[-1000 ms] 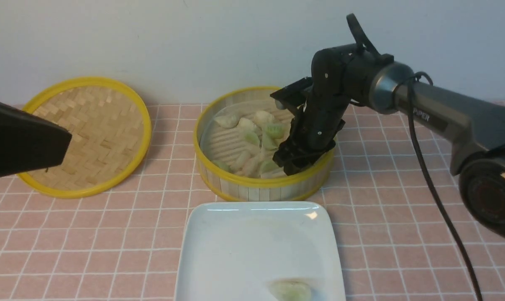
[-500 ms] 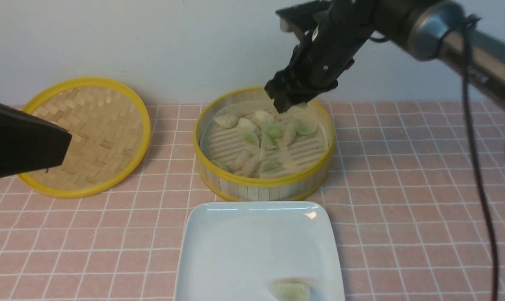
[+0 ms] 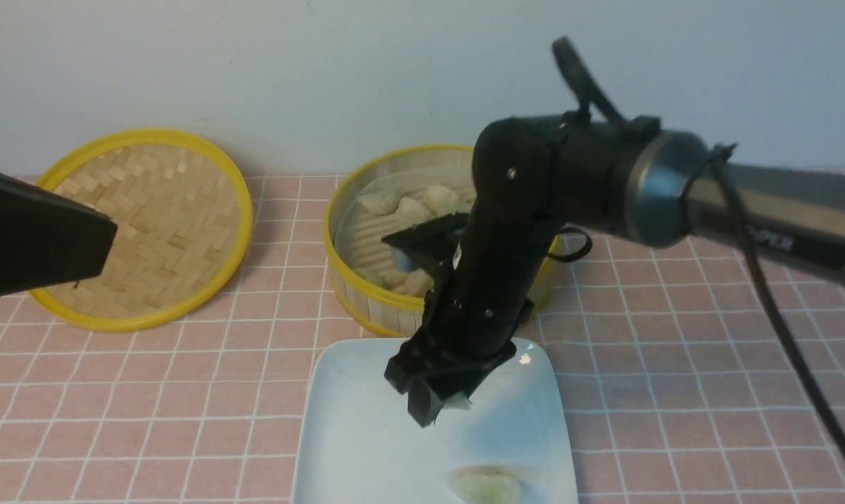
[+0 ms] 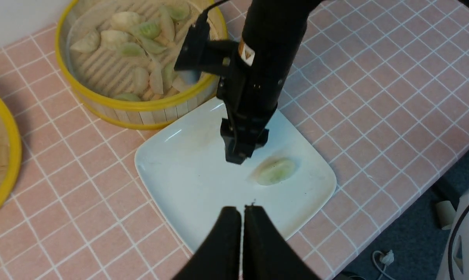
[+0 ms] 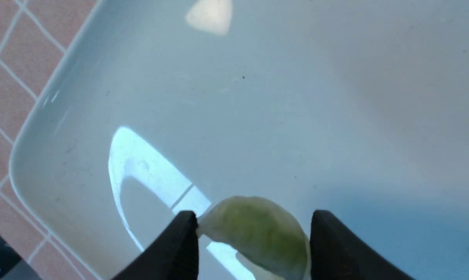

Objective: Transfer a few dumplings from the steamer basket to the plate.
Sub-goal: Use the right arm to put the dumpling into the plate, then use the right arm to grab a dumpling from inside the steamer

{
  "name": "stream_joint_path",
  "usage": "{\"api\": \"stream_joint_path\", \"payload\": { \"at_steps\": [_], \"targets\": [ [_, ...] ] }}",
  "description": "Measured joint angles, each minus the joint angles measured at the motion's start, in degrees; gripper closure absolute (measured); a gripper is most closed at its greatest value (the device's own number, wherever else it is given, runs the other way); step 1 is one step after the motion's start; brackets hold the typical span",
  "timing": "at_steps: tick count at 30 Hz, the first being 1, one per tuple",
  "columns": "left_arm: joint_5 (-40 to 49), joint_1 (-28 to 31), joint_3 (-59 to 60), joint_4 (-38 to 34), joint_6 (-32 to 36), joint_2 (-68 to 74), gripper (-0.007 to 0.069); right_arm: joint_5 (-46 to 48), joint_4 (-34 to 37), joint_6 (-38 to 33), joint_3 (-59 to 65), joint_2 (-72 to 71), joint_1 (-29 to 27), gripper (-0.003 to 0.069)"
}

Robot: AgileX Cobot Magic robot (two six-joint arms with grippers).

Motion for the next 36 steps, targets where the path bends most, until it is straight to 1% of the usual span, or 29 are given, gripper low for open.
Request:
{"api": "stream_joint_path", "payload": {
  "at_steps": [2, 4, 6, 8, 11, 13, 16, 19, 21, 24, 29, 36],
  "targets": [
    [0.0, 0.0, 0.0, 0.0, 0.0, 0.0, 0.0631, -0.28, 0.05, 0.18, 0.0, 0.88, 0.41, 0.0315],
    [0.0, 0.0, 0.0, 0.0, 0.0, 0.0, 0.0631, -0.48, -0.08, 0.43, 0.0, 1.31, 0.53, 0.0284],
    [0.0, 0.0, 0.05, 0.0, 0.0, 0.0, 0.0631, -0.21, -1.95, 1.35, -0.79, 1.45, 0.55, 0.0199],
    [0.0, 0.0, 0.05, 0.0, 0.0, 0.0, 0.0631, 0.16, -3.56, 1.62, -2.59, 1.45, 0.5, 0.0131],
    [0.0, 0.0, 0.05, 0.0, 0.0, 0.0, 0.0631, 0.32, -6.62, 2.34, -6.46, 1.45, -0.01, 0.0059],
    [0.0, 0.0, 0.05, 0.05, 0.0, 0.0, 0.0631, 0.39, -9.11, 2.85, -9.66, 1.45, -0.9, 0.0039],
    [0.0, 0.0, 0.05, 0.04, 0.0, 0.0, 0.0631, -2.04, -12.22, 2.97, -12.61, 1.45, -3.38, 0.0041],
    [0.0, 0.0, 0.05, 0.04, 0.0, 0.0, 0.0631, -4.66, -13.06, 2.74, -14.15, 1.89, -5.71, 0.0053],
    [0.0, 0.0, 0.05, 0.04, 0.0, 0.0, 0.0631, -8.09, -13.01, 0.51, -15.42, 3.82, -8.78, 0.0084],
    [0.0, 0.0, 0.05, 0.04, 0.0, 0.0, 0.0631, -10.62, -11.73, -2.74, -15.89, 6.48, -10.54, 0.0106],
    [0.0, 0.0, 0.05, 0.13, -0.3, 0.0, 0.0631, -14.32, -8.38, -7.48, -15.89, 11.12, -10.97, 0.0118],
    [0.0, 0.0, 0.05, 1.78, -0.47, 0.0, 0.0631, -17.99, -3.45, -10.15, -16.0, 14.24, -10.97, 0.012]
  ]
}}
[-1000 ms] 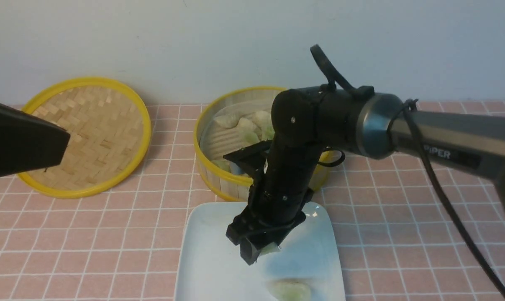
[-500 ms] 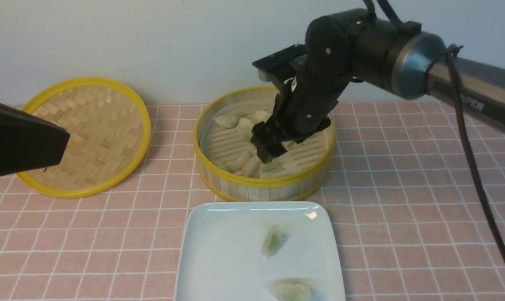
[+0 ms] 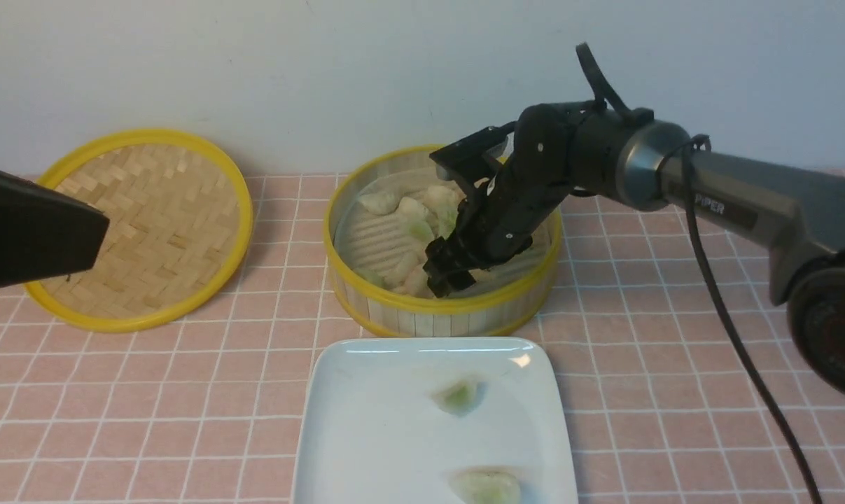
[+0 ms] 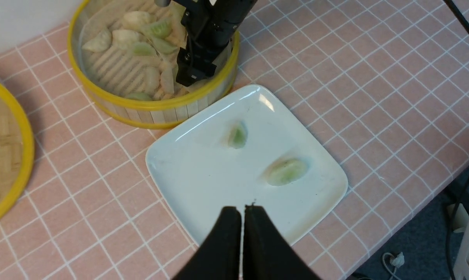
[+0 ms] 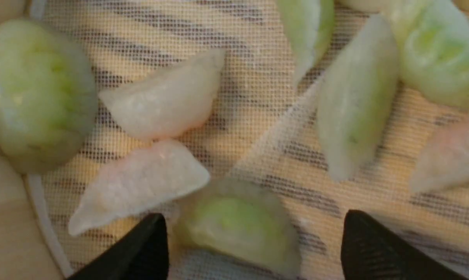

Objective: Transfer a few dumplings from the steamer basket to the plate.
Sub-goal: Use the right arm to grab a dumpling from inside the steamer, then use the right arm to put the dumpling into the plate

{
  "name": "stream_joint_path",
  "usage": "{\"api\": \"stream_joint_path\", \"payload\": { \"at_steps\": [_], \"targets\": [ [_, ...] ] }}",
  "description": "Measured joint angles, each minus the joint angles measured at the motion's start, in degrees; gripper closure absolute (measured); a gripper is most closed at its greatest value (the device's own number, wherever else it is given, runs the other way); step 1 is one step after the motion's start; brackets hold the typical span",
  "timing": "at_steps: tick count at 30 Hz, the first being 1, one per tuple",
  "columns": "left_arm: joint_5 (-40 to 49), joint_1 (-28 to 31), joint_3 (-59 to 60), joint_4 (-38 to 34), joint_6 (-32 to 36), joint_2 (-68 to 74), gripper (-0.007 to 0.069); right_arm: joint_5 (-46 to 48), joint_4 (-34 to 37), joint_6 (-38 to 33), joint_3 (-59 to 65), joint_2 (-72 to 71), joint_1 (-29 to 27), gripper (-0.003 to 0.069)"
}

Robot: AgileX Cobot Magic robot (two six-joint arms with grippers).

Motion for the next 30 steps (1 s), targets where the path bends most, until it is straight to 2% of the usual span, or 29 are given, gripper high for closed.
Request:
{"api": "stream_joint_path", "payload": {
  "at_steps": [2, 5, 7, 8, 13, 20, 24, 30],
  "targets": [
    [0.0, 0.0, 0.0, 0.15, -0.06, 0.0, 0.0631, -0.61, 0.9, -0.51, -0.23, 0.24, 0.0, 0.0123],
    [0.0, 0.0, 0.0, 0.25, -0.42, 0.0, 0.0631, -1.81, 1.89, -0.75, -0.52, 0.76, 0.0, 0.0169],
    [0.0, 0.0, 0.0, 0.38, -0.49, 0.0, 0.0631, -2.45, 1.54, -0.11, -0.52, 0.83, 0.0, 0.0291],
    [0.0, 0.0, 0.0, 0.38, -0.49, 0.0, 0.0631, -2.38, 1.0, 0.61, -0.52, 0.83, 0.0, 0.033],
    [0.0, 0.0, 0.0, 0.38, -0.87, 0.0, 0.0631, 0.64, -4.51, 2.41, -0.52, -0.61, 0.04, 0.0328],
    [0.0, 0.0, 0.0, 0.38, -0.92, 0.0, 0.0631, 8.05, -12.22, 8.93, -0.46, -8.8, -0.01, 0.0328],
    [0.0, 0.0, 0.0, 0.2, -0.92, 0.0, 0.0631, 16.3, -11.81, 10.19, -0.46, -15.94, -0.01, 0.0328],
    [0.0, 0.0, 0.0, -0.05, -0.92, 0.0, 0.0631, 19.05, -6.64, 13.04, 2.44, -24.19, 0.88, 0.0328]
  ]
}}
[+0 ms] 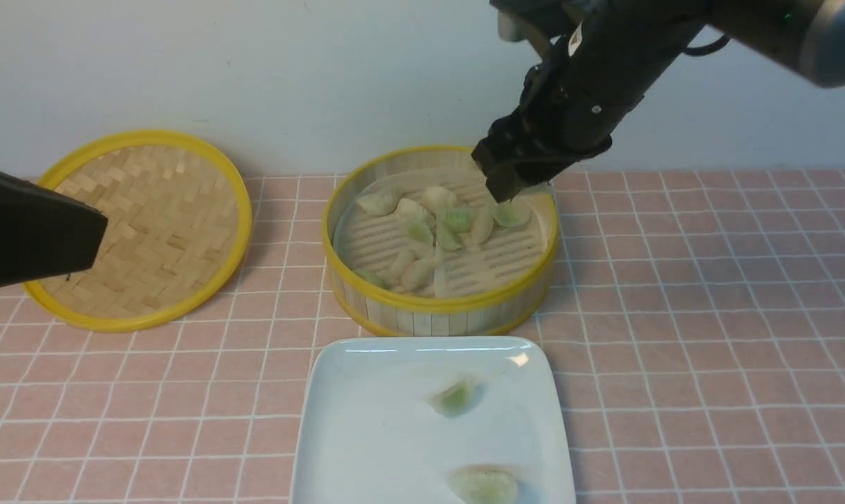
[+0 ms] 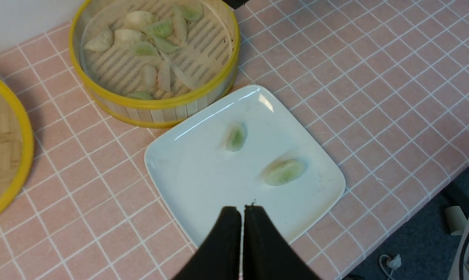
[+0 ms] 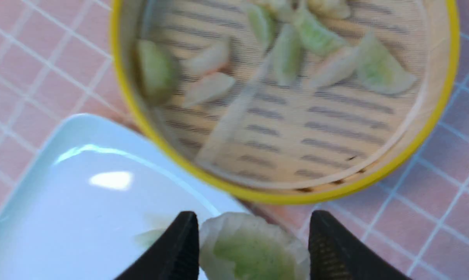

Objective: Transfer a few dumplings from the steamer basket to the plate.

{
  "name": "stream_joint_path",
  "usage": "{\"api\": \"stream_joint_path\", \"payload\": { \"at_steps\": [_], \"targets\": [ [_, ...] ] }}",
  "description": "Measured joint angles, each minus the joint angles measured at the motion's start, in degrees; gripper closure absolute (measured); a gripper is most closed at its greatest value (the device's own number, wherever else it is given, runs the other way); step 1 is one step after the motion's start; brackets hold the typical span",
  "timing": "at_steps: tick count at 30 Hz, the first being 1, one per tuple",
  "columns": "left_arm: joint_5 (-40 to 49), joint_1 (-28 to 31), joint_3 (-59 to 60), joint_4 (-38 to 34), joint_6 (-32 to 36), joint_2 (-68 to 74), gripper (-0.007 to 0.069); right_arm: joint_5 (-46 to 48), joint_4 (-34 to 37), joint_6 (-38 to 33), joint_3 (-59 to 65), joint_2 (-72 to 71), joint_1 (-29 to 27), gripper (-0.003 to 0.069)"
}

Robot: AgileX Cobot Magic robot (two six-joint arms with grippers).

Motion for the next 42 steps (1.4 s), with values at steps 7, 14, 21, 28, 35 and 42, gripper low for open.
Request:
{"api": "stream_joint_path", "payload": {
  "at_steps": [7, 14, 21, 28, 35, 42],
  "targets": [
    [0.0, 0.0, 0.0, -0.13, 0.0, 0.0, 0.0631, -1.64, 4.23, 2.27, 15.22, -2.79, 8.96, 0.0328],
    [0.0, 0.0, 0.0, -0.31, 0.0, 0.0, 0.0631, -11.22, 4.75, 6.04, 21.31, 4.0, 14.43, 0.0328],
    [0.0, 0.0, 0.0, -0.52, 0.0, 0.0, 0.0631, -13.85, 7.05, 6.04, 21.54, 10.1, 14.73, 0.0315],
    [0.0, 0.0, 0.0, -0.59, 0.05, 0.0, 0.0631, -9.64, 4.37, 7.49, 16.95, 9.98, 14.73, 0.0135],
    [0.0, 0.0, 0.0, -0.59, 0.51, 0.0, 0.0631, -1.37, -3.93, 7.99, 8.49, 4.22, 14.74, 0.0167],
    [-0.06, 0.0, 0.61, -0.59, 0.51, 0.0, 0.0631, 0.18, -6.4, 11.38, 7.98, -15.44, 14.74, 0.0543]
  ]
}}
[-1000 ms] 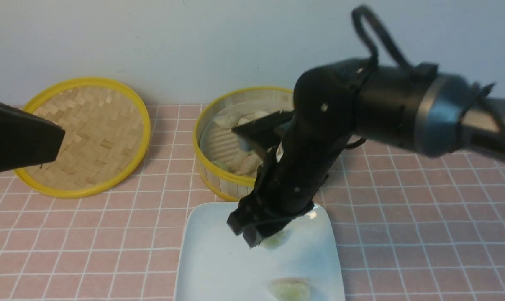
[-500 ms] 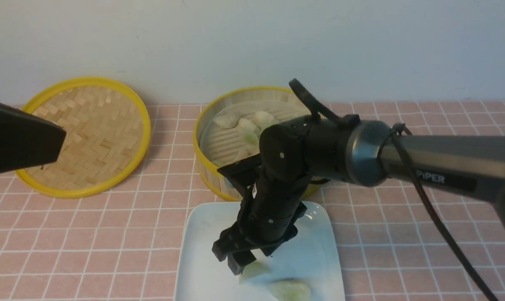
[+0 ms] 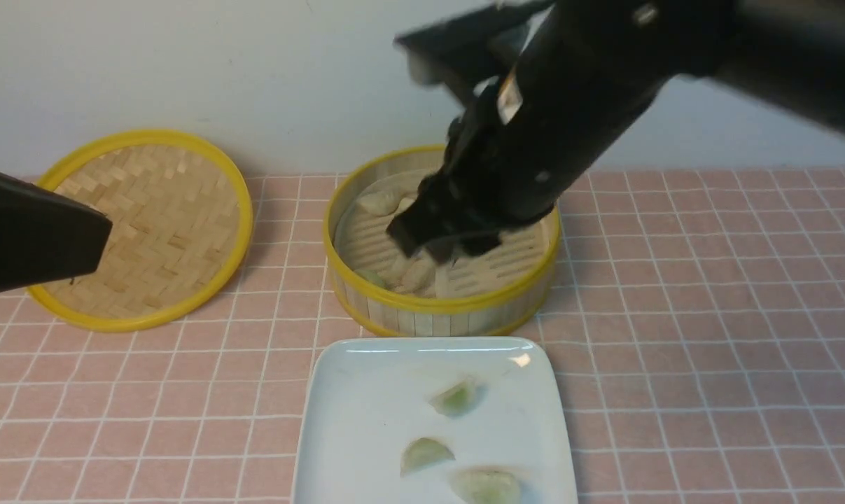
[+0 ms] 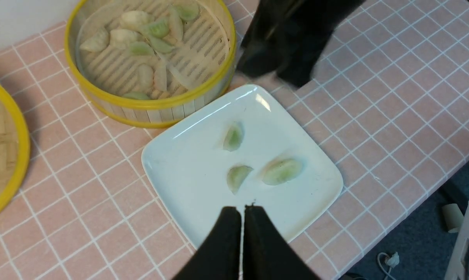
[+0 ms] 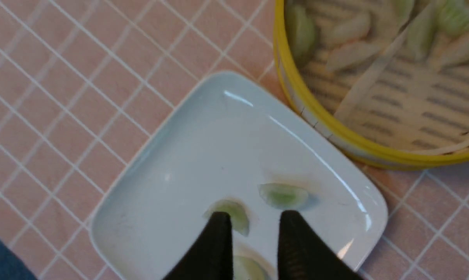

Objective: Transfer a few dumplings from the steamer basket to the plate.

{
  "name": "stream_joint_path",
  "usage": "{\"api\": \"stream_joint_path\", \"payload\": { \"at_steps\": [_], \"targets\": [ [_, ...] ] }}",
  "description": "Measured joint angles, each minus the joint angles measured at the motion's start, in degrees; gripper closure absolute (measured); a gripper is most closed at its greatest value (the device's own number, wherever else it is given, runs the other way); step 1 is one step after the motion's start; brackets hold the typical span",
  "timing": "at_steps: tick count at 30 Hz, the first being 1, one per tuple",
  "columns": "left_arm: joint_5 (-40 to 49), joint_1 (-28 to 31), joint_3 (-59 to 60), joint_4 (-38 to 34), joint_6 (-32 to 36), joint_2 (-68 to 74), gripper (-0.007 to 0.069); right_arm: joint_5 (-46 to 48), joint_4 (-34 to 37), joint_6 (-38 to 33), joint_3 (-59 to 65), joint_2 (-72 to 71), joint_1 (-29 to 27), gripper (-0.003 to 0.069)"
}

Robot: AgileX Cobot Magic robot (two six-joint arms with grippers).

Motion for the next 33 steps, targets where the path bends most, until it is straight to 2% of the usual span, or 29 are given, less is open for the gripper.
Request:
{"api": "stream_joint_path", "payload": {
  "at_steps": [1, 3, 8, 9, 10, 16, 17, 20, 26, 29, 33],
  "targets": [
    [0.05, 0.0, 0.55, 0.0, 0.0, 0.0, 0.0631, 0.09, -0.16, 0.44, 0.39, -3.45, 0.0, 0.0594],
    [0.0, 0.0, 1.53, 0.0, 0.0, 0.0, 0.0631, 0.28, -0.86, 0.92, 1.99, -9.96, 0.0, 0.0643],
    [0.0, 0.0, 4.71, 0.0, 0.0, 0.0, 0.0631, -0.64, -5.1, 3.36, 12.32, -29.43, 0.0, 0.0671],
    [0.0, 0.0, 4.71, 0.0, 0.0, 0.0, 0.0631, -0.92, -5.1, 3.51, 13.0, -29.43, 0.0, 0.0671],
    [0.0, 0.0, 5.84, -0.07, 0.0, 0.0, 0.0631, -4.83, -7.56, 4.7, 19.66, -38.75, 0.0, 0.0673],
    [-3.29, 0.0, 8.48, -2.03, 0.0, 0.0, 0.0631, -23.14, -14.71, 9.83, 42.47, -65.66, 0.0, 0.0673],
    [-6.04, 0.0, 8.98, -3.05, 0.0, 0.0, 0.0631, -29.07, -17.6, 12.69, 50.44, -74.2, 0.0, 0.0673],
    [-9.78, 0.0, 9.37, -3.91, 0.0, 0.0, 0.0631, -33.98, -22.96, 18.87, 61.26, -87.3, 0.0, 0.0673],
    [-15.44, 0.0, 9.48, -4.59, 0.0, 0.0, 0.0631, -36.22, -31.46, 29.09, 70.52, -94.19, 0.0, 0.0673],
    [-17.92, 0.0, 9.74, -4.26, 0.57, -0.58, 0.0631, -38.68, -31.69, 32.87, 71.31, -94.19, 0.0, 0.0673],
    [-22.0, 0.0, 13.85, -3.54, 2.16, -6.35, 0.0631, -39.49, -31.54, 33.57, 71.29, -94.19, 0.0, 0.0673]
  ]
}}
